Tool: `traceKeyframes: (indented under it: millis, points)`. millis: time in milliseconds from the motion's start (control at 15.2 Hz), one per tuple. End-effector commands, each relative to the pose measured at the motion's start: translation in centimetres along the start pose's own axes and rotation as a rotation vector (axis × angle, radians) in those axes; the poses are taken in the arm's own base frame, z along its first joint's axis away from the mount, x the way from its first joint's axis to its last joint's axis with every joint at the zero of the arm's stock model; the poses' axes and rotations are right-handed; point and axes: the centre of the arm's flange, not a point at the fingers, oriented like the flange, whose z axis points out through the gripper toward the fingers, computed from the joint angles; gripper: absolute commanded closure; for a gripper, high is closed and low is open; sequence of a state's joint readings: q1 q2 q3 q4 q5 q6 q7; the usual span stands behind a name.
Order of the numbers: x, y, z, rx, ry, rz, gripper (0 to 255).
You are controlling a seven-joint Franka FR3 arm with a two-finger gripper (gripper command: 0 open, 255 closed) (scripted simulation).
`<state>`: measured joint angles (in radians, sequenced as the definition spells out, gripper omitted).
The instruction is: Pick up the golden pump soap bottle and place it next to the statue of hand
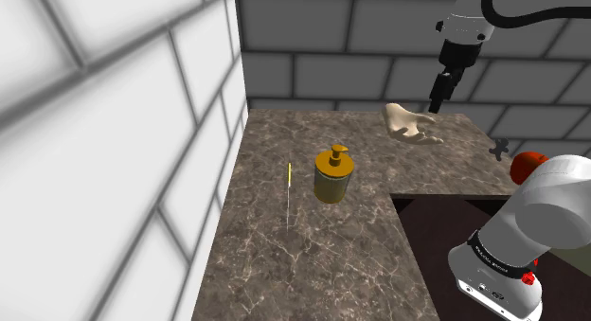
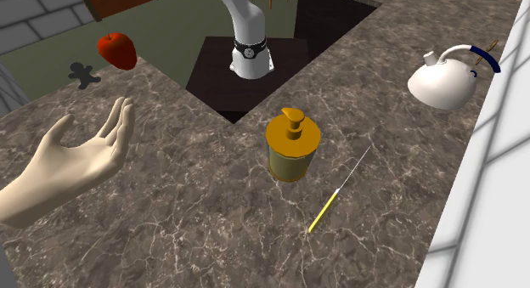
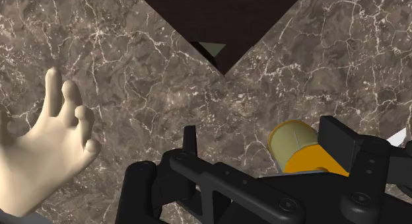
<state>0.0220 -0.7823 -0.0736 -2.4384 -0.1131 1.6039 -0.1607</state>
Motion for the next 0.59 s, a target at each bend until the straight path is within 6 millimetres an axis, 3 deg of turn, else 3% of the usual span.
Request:
traceKeyframes:
  millis: [0,528]
  points:
    - [0.0,0.0,0.0,0.000,0.000,0.000,0]
    - [7.2,-5.0,5.1,0.048,0.005,0.014,0]
